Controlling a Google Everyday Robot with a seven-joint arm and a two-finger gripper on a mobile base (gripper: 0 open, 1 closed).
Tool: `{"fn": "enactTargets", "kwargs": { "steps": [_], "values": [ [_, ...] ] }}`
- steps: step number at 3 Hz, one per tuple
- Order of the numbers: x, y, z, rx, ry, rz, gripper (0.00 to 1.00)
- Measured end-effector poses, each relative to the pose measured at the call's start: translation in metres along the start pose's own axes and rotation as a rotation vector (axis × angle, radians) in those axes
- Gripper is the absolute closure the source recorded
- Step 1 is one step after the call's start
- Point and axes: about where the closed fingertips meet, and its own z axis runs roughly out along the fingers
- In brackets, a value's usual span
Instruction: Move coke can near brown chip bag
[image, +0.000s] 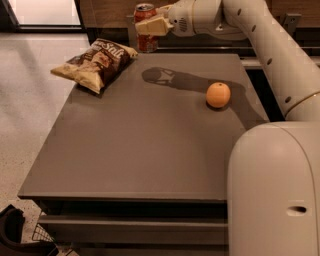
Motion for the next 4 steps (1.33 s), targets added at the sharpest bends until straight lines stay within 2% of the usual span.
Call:
{"fn": "enactTargets", "kwargs": {
  "steps": [1, 2, 3, 4],
  "values": [
    [0.025, -0.018, 0.026, -0.007, 0.016, 0.058, 1.00],
    [0.043, -0.019, 0.045, -0.026, 0.003, 0.104, 1.00],
    [0.053, -0.018, 0.055, -0.010, 0.010, 0.120, 1.00],
    [0.062, -0.008, 0.064, 0.009, 0.033, 0.121, 1.00]
  ]
}}
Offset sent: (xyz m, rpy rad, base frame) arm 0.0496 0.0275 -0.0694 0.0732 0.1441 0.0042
